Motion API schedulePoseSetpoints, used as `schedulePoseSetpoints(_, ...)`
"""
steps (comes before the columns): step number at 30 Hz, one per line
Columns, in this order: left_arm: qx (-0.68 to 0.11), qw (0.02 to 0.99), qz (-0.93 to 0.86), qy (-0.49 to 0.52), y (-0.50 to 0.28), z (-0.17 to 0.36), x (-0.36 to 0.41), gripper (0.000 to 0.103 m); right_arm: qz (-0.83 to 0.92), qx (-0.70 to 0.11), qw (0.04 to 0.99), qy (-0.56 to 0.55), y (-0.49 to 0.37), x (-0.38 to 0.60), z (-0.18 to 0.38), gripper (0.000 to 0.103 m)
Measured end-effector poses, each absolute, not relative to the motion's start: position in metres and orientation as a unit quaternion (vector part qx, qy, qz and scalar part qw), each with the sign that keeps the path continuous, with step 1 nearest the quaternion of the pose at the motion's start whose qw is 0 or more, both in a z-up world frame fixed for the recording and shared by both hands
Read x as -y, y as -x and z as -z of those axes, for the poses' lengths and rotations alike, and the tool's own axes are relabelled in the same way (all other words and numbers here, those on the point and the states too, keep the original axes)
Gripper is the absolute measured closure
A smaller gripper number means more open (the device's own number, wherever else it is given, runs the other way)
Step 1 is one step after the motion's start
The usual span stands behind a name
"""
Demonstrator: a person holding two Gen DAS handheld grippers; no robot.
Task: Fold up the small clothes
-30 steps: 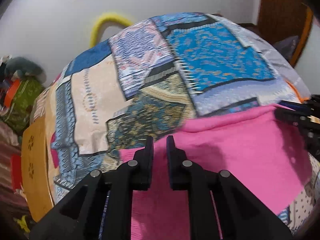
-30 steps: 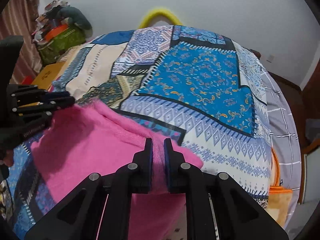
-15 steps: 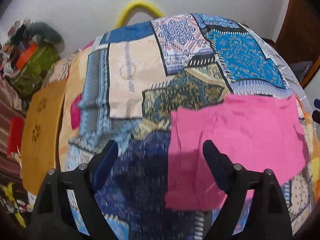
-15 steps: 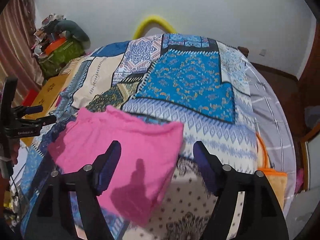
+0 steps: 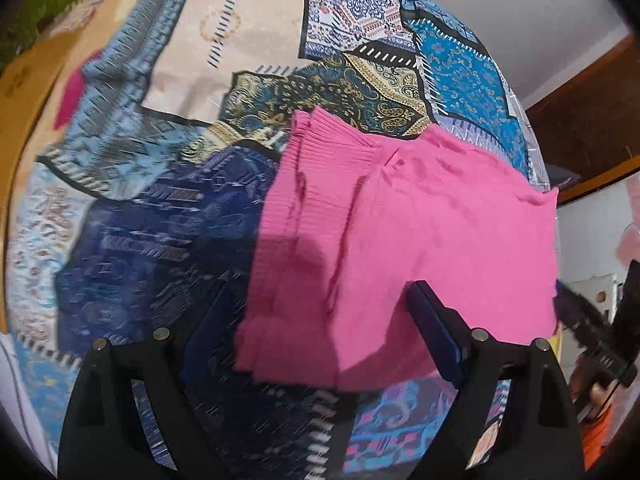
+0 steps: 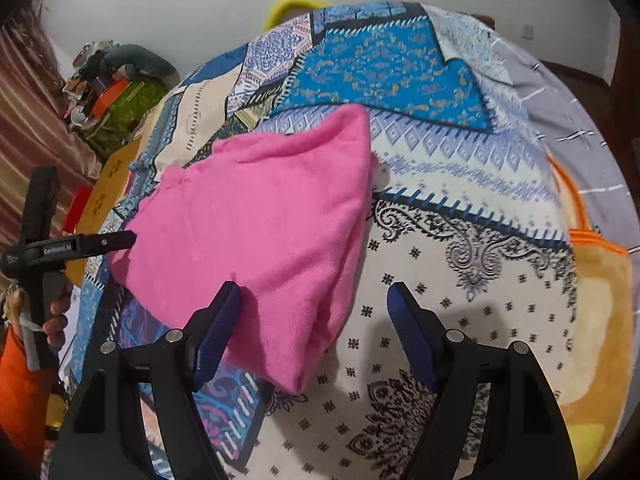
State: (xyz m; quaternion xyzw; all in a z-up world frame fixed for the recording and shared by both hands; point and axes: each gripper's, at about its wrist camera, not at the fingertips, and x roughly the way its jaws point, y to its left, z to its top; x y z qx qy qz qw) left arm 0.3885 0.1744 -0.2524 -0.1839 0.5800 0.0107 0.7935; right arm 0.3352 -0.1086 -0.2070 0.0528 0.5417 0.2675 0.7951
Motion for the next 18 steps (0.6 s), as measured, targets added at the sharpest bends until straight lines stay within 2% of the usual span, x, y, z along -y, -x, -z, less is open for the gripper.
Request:
schedulePoseSetpoints(5, -0.561, 0.805, -0.004, 0.192, -0.401, 0.254, -0.172, 0.015, -0.282, -0.542, 0.786, -0.088, -0.347, 0.105, 0.215, 0.031)
schedulePoseSetpoints(7, -0.556, 0.808, -0.001, 0.196, -0.405, 0.253, -0.172, 0.022, -0.286, -0.543, 0.783, -0.098, -0.351, 0.102, 0.219, 0.034)
schedulePoseSetpoints(9, -0.551, 0.811, 0.002, 0.198, -0.408, 0.252, -0.171, 0.037, -0.287, -0.537, 0.787, -0.103, -0.354, 0.099, 0.219, 0.040)
schedulePoseSetpoints(10, -0.550, 0.811, 0.005, 0.201, -0.409, 0.251, -0.171, 0.039, -0.288, -0.534, 0.788, -0.105, -0.354, 0.097, 0.219, 0.041)
schedulePoseSetpoints(13, -0.547, 0.811, 0.015, 0.206, -0.412, 0.250, -0.169, 0.053, -0.288, -0.533, 0.788, -0.115, -0.357, 0.095, 0.220, 0.053)
schedulePoseSetpoints(15, -0.547, 0.811, 0.024, 0.205, -0.412, 0.249, -0.166, 0.067, -0.289, -0.532, 0.787, -0.115, -0.357, 0.092, 0.219, 0.067)
schedulePoseSetpoints(18, -0.550, 0.808, 0.036, 0.207, -0.411, 0.247, -0.161, 0.076, -0.296, -0.532, 0.786, -0.106, -0.356, 0.085, 0.216, 0.081)
